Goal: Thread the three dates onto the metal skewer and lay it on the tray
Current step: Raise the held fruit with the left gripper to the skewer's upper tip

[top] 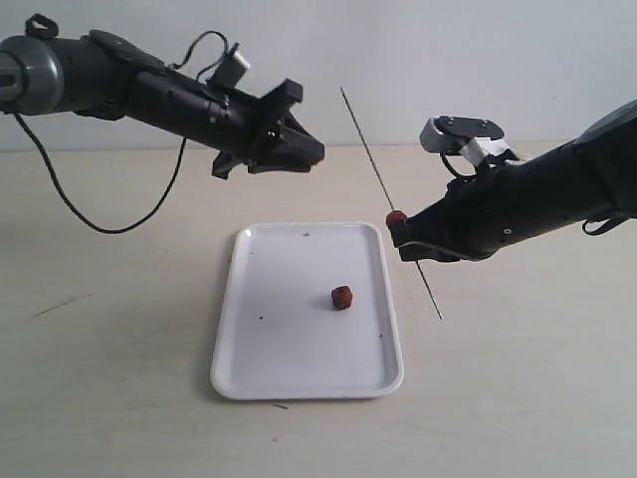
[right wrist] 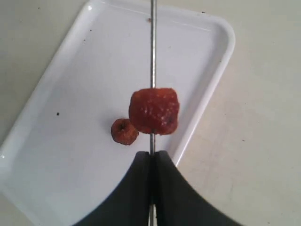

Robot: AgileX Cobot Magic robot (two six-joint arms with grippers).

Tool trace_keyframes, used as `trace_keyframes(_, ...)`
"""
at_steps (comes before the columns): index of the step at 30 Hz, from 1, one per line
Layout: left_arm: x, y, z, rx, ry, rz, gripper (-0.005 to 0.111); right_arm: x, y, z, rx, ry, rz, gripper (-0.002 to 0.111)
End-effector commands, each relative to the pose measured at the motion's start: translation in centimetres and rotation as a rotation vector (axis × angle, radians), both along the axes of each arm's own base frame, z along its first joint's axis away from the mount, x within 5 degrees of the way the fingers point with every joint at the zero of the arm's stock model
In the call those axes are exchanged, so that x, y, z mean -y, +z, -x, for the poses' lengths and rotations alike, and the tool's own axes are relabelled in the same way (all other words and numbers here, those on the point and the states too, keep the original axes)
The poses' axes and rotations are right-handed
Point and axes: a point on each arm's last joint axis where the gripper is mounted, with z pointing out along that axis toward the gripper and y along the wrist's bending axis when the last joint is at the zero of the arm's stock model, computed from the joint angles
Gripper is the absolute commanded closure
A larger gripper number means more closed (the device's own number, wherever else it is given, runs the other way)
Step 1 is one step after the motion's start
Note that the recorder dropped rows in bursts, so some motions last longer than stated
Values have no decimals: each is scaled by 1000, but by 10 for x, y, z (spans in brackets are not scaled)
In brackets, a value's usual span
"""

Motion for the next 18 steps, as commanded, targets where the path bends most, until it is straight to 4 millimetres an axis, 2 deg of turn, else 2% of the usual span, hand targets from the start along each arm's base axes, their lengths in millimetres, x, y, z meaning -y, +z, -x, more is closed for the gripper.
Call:
trace_keyframes(1,-18,18,-10,-2,74,156,77,0,2,3,-22,30,-6,108)
trace_keyframes(8,-37,31,-25,-4,187,321,77,-5,1,12,-97,112,-35,108)
trace_keyframes(18,-42,29,-30,8,242,309,77,-7,-3,18,-123,124,-56,108)
